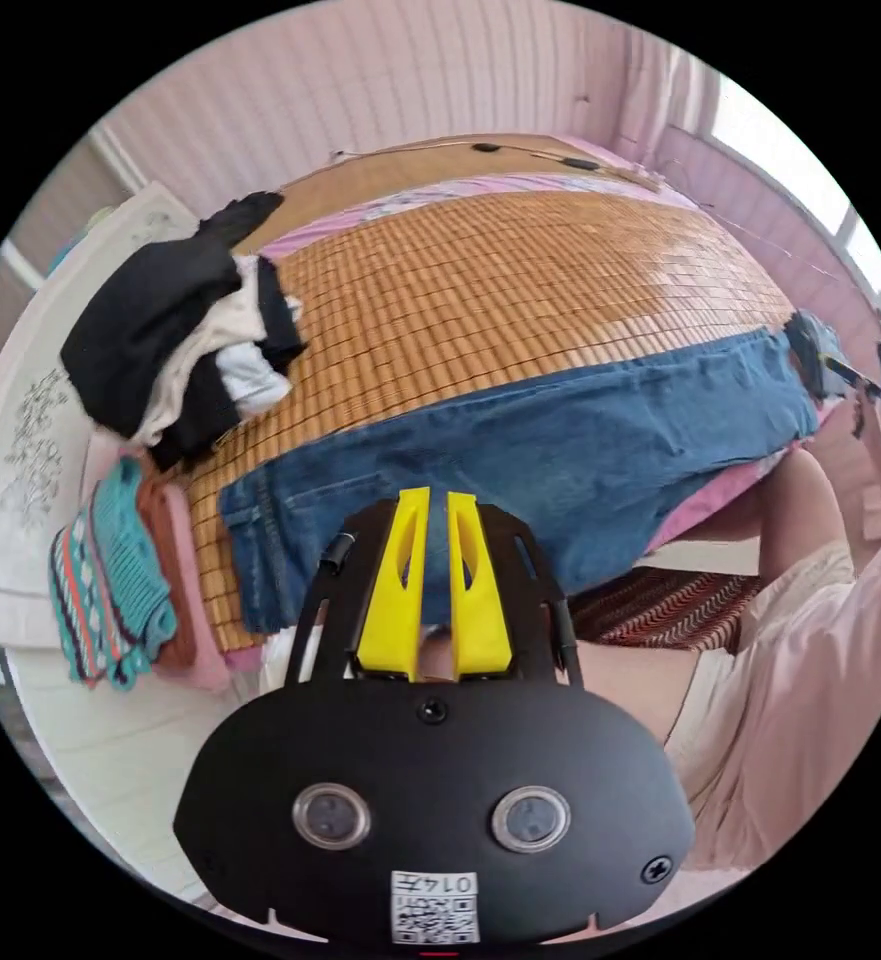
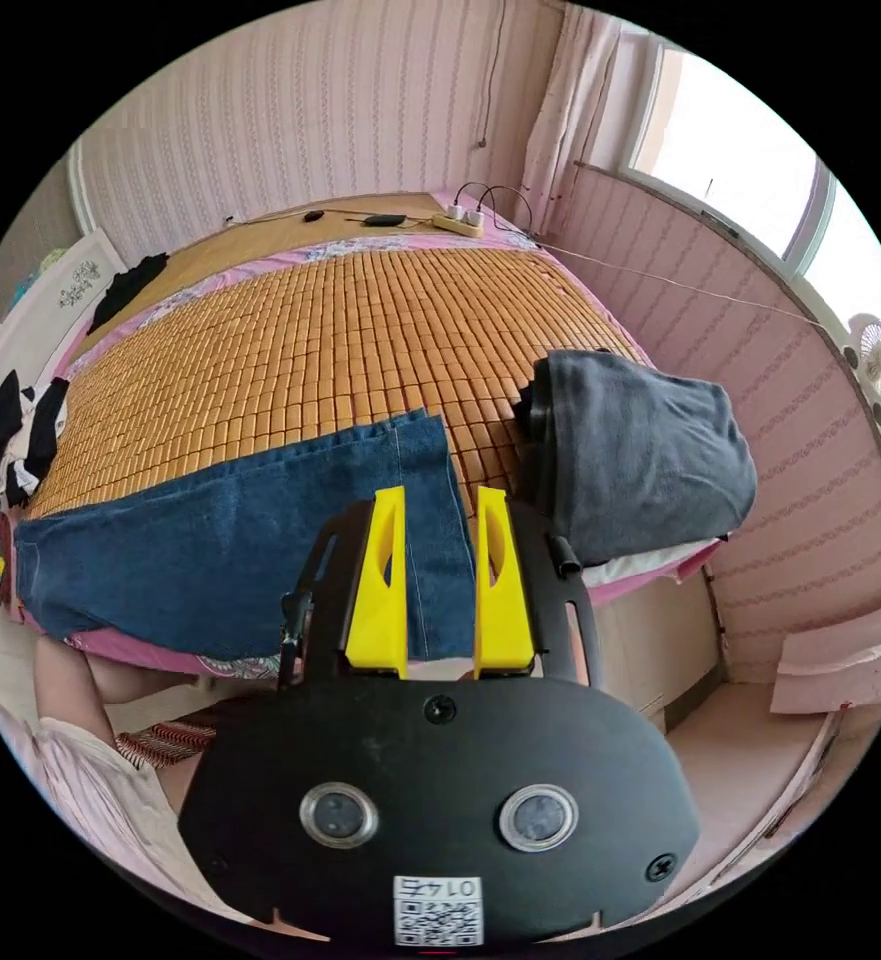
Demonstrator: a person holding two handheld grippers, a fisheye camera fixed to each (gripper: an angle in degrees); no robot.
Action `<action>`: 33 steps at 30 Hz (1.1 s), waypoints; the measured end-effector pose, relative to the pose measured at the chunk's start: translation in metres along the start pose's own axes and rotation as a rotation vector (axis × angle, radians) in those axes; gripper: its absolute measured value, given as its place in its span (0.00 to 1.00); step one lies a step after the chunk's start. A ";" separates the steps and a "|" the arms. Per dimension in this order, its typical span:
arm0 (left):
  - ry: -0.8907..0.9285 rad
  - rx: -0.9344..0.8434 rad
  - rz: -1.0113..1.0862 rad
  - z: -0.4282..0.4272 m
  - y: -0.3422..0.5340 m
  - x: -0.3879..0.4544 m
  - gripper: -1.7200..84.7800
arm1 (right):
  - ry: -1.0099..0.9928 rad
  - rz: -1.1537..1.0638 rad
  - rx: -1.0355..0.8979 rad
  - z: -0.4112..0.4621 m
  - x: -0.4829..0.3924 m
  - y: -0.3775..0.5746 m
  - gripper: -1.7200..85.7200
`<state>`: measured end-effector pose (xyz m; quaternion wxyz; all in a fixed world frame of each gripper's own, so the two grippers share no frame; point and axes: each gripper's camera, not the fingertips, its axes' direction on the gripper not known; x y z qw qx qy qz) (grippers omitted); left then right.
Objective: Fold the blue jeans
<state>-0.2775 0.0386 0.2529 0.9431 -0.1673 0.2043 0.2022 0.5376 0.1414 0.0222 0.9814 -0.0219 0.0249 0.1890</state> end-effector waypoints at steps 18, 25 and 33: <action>-0.006 -0.067 0.585 0.145 -0.148 0.225 0.02 | -0.187 0.061 0.032 -0.003 0.029 -0.037 0.02; 0.058 -0.074 0.404 0.172 -0.166 0.213 0.02 | -0.206 0.077 -0.134 0.057 0.039 -0.099 0.06; 0.018 -0.059 0.380 0.180 -0.156 0.216 0.08 | -0.118 0.177 -0.137 0.034 0.067 -0.014 0.14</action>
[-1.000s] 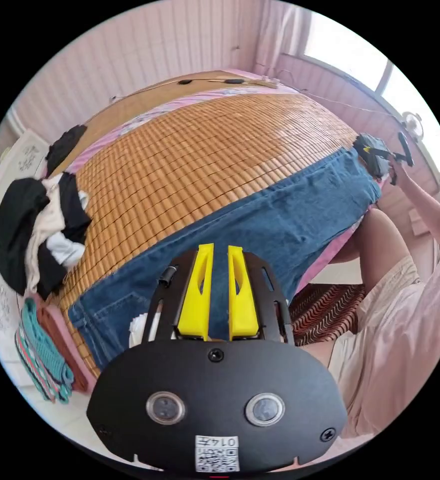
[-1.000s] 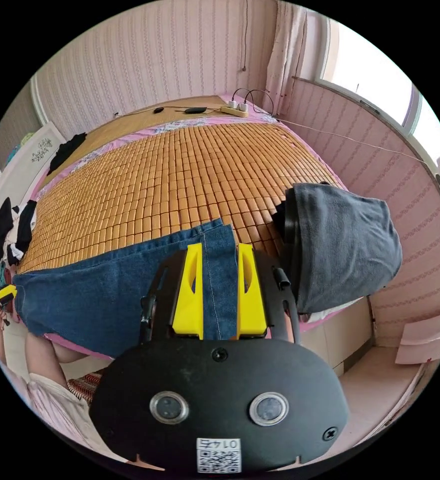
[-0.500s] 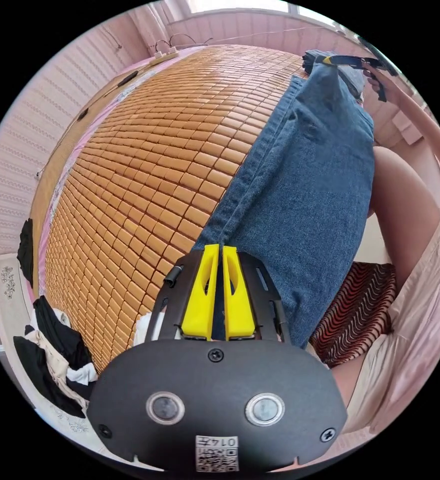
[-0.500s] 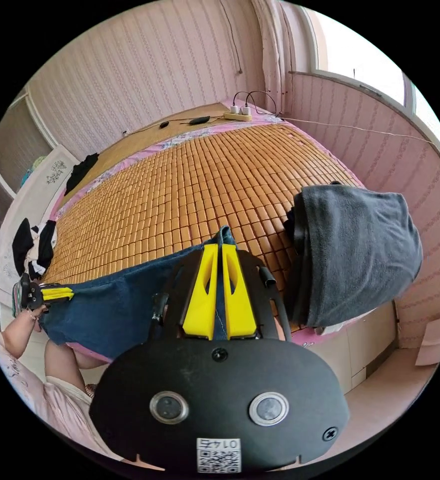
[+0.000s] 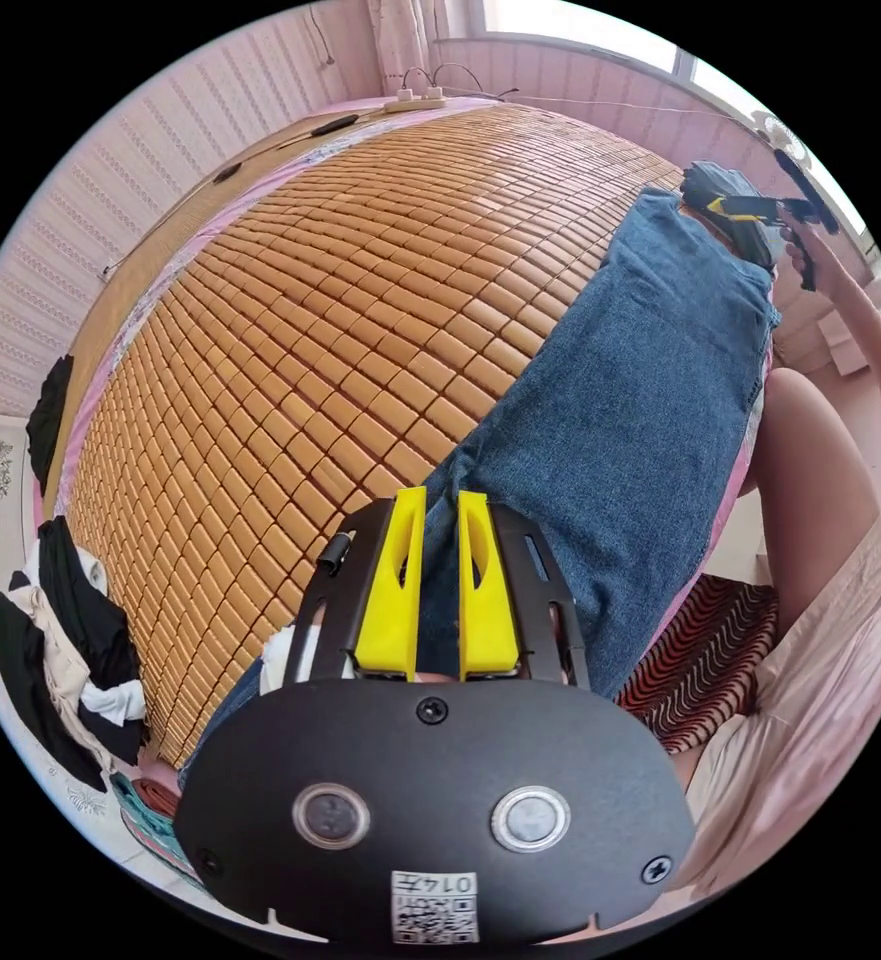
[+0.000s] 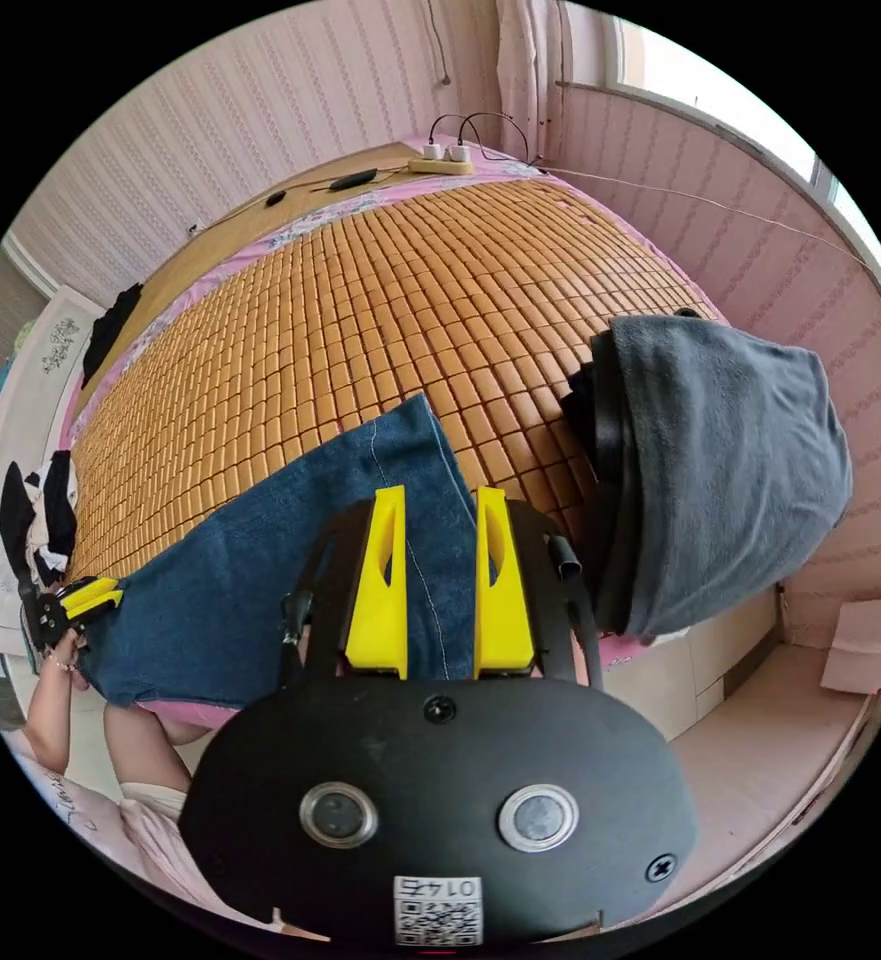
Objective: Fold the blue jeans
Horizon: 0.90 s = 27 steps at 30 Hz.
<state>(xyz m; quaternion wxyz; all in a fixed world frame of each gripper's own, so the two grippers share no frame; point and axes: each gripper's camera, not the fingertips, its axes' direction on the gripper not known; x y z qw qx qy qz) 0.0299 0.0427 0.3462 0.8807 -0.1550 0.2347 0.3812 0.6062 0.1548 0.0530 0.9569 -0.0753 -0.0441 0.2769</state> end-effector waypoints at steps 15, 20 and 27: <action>0.199 -0.055 0.201 0.022 0.033 0.085 0.02 | -0.355 0.435 -0.018 0.022 0.110 0.139 0.08; 0.154 -0.003 0.268 0.001 0.042 0.088 0.01 | -0.489 0.386 0.122 -0.012 0.117 0.149 0.03; 0.185 0.011 0.315 -0.004 0.066 0.086 0.01 | -0.374 0.491 0.104 -0.005 0.153 0.183 0.03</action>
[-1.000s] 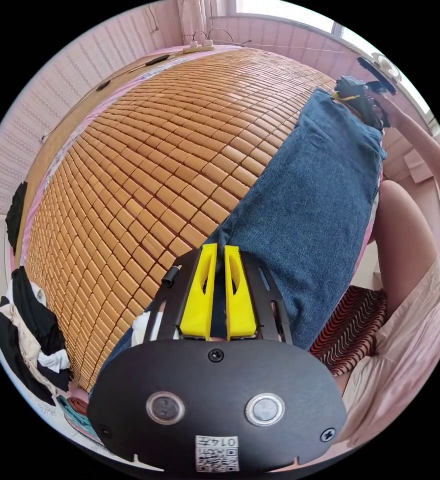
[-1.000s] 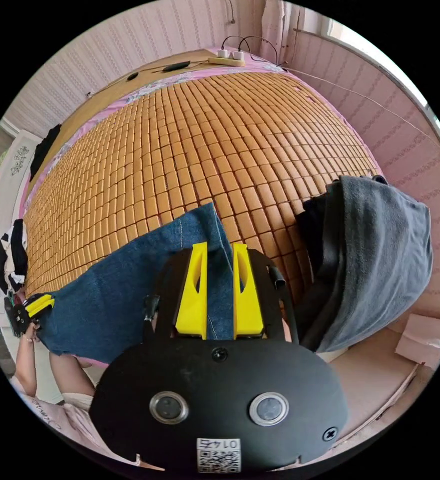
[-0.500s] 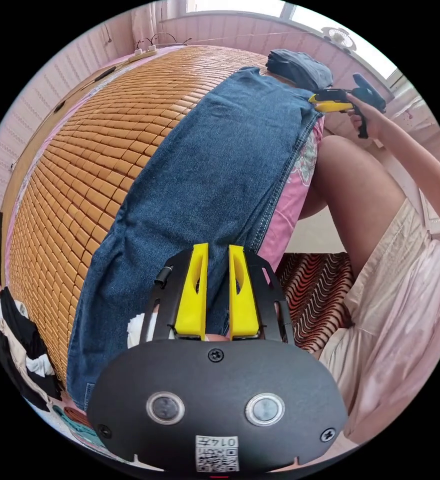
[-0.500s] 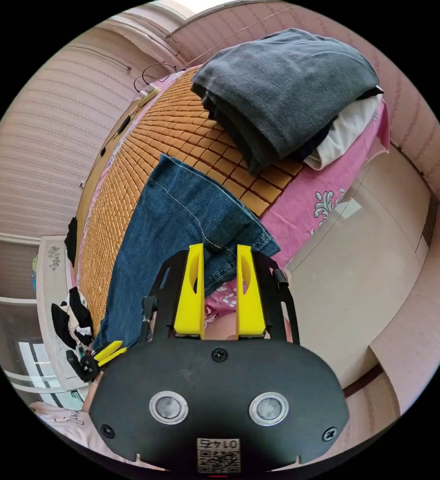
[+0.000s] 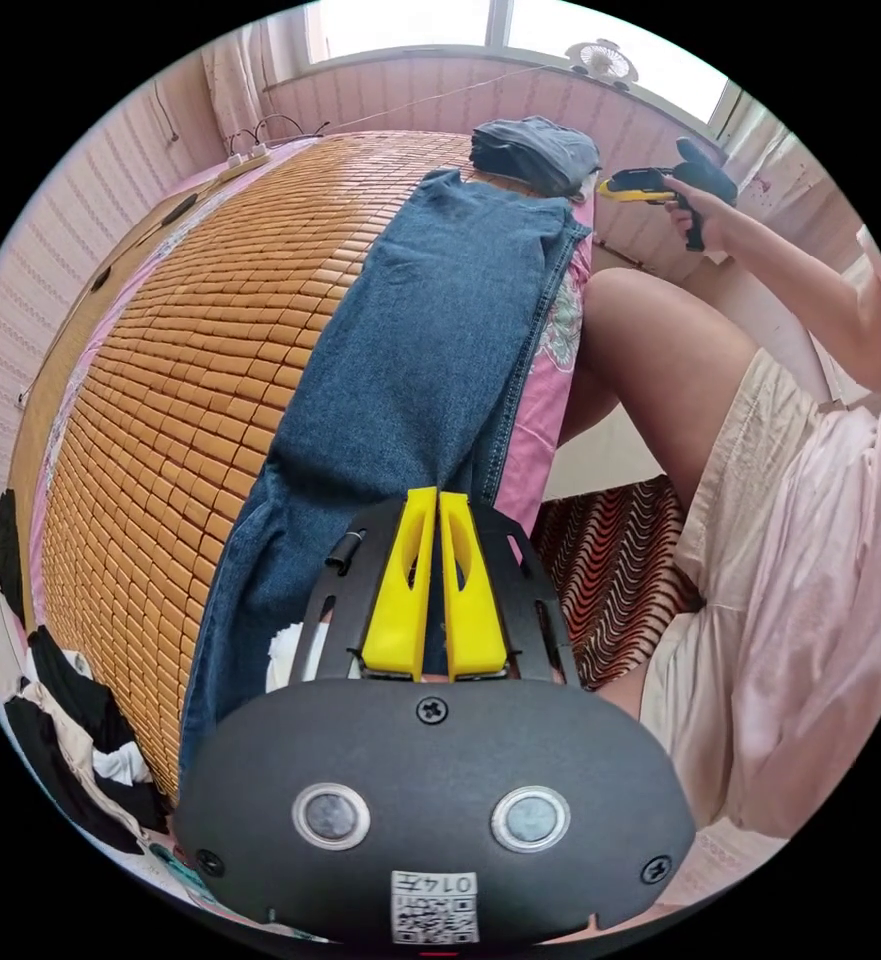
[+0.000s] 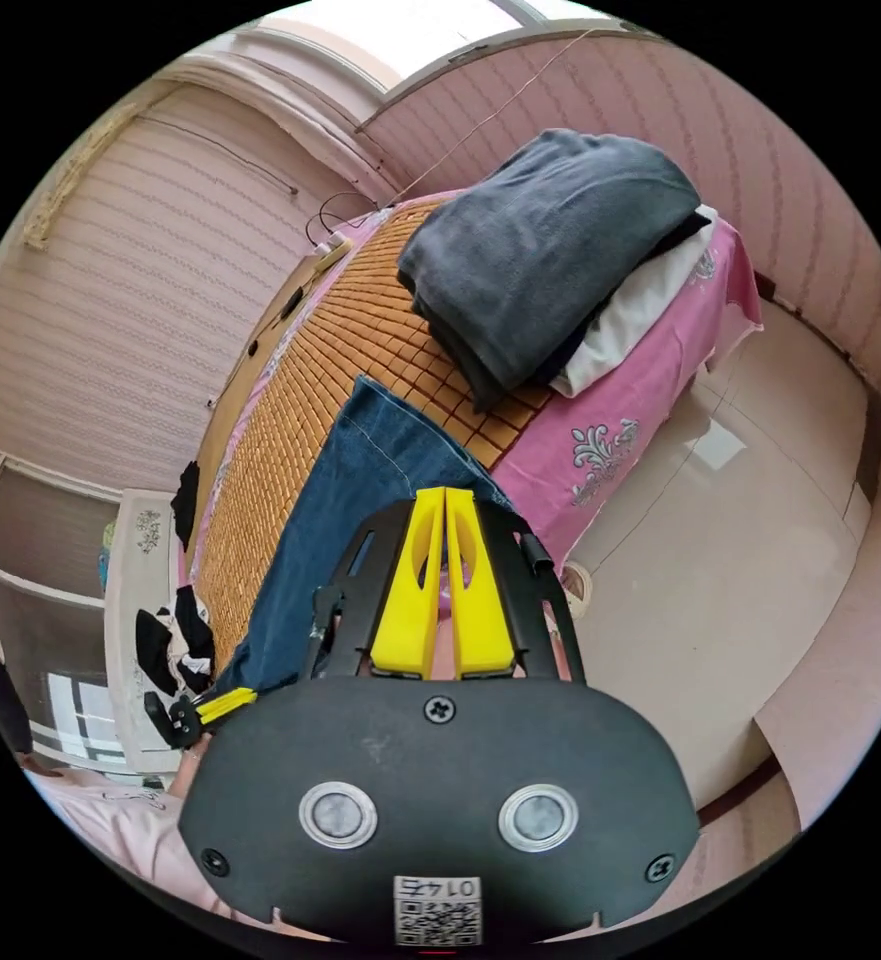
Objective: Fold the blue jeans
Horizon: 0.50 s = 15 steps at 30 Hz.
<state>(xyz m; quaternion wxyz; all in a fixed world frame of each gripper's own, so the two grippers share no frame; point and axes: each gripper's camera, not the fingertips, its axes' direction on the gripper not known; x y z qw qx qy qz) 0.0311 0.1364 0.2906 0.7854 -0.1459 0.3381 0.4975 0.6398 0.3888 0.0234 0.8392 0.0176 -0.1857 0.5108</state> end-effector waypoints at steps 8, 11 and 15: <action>-0.031 -0.027 0.002 0.008 0.015 0.001 0.01 | 0.006 0.043 -0.061 0.070 -0.001 0.002 0.10; -0.036 -0.003 0.008 0.000 0.024 -0.002 0.01 | -0.011 -0.026 -0.029 0.062 -0.018 0.005 0.05; -0.008 0.065 -0.020 -0.026 0.038 -0.014 0.01 | -0.053 -0.142 0.021 0.039 -0.046 0.018 0.03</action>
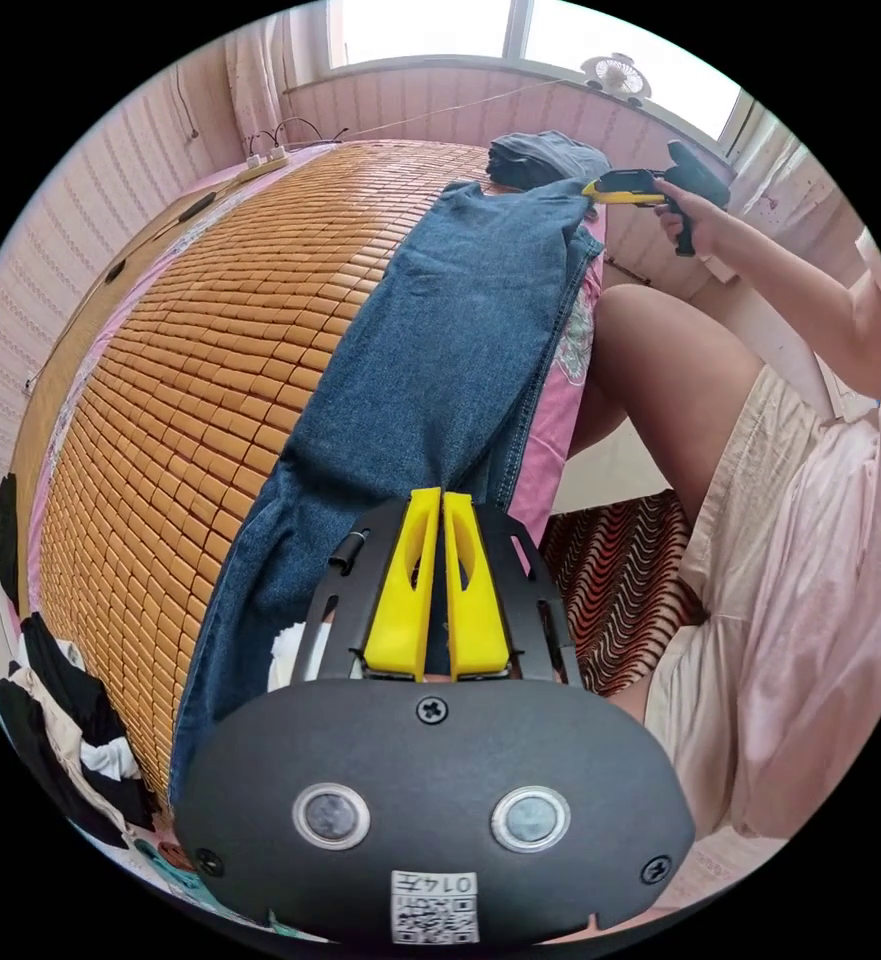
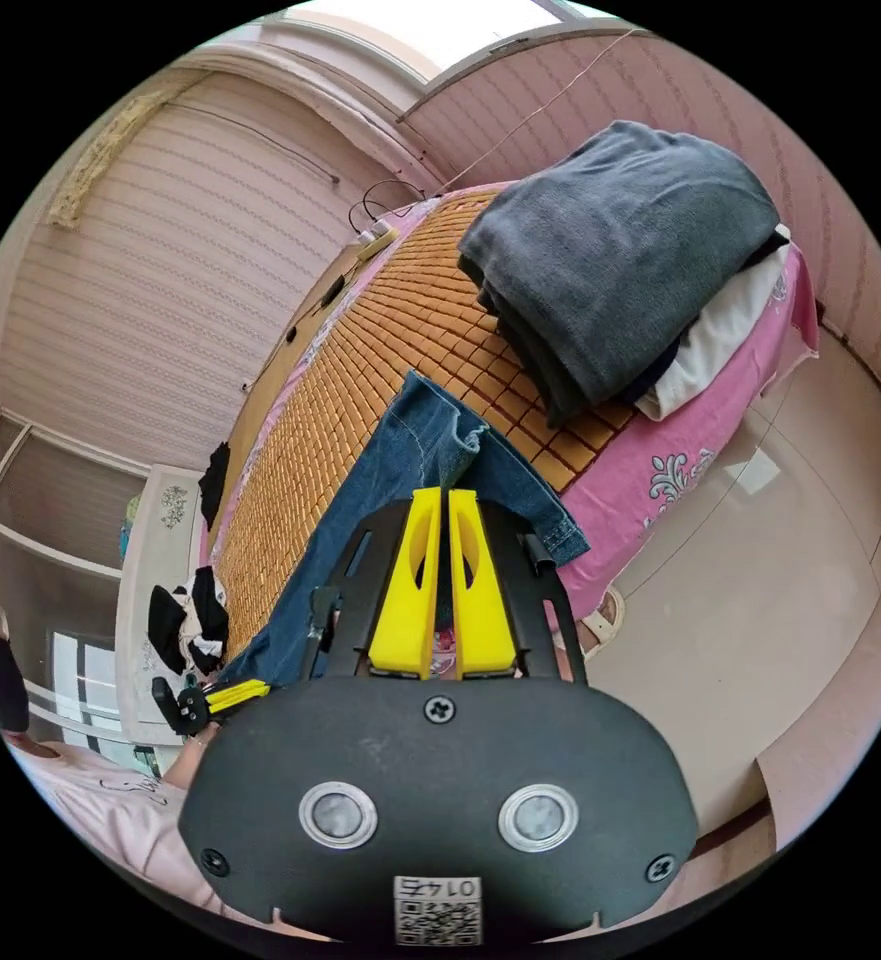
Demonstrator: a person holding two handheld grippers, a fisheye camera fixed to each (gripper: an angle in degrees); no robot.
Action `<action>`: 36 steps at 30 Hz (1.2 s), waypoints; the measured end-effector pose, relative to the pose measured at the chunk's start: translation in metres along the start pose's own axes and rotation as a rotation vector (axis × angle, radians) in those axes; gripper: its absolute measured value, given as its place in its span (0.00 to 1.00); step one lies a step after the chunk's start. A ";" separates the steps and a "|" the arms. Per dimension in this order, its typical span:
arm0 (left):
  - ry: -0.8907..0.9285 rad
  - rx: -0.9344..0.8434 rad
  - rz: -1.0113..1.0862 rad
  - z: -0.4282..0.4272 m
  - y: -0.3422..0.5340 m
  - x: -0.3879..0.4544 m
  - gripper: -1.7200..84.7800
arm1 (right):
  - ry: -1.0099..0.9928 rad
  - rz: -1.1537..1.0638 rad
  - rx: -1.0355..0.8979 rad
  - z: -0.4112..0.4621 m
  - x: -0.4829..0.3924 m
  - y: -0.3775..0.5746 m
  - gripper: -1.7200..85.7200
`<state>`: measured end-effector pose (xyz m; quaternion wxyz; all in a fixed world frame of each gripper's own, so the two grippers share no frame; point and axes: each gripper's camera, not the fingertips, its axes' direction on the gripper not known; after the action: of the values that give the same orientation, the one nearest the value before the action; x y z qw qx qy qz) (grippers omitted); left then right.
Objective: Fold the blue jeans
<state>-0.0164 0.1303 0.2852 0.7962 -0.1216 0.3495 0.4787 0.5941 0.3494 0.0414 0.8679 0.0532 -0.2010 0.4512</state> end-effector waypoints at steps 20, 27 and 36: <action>0.064 0.100 -0.304 -0.039 0.099 -0.030 0.03 | 0.499 -0.493 -0.215 0.160 -0.156 0.068 0.02; -0.312 0.164 -0.973 -0.102 0.268 -0.108 0.01 | -0.020 -1.189 -0.668 0.329 -0.373 0.223 0.02; -0.372 -0.024 -1.246 -0.071 0.364 -0.162 0.01 | 0.052 -1.301 -0.817 0.413 -0.390 0.322 0.01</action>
<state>-0.4042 0.1696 0.3937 0.9705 -0.2255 0.0643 -0.0557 0.0109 0.1281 0.2356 0.9137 -0.1749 -0.2593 -0.2593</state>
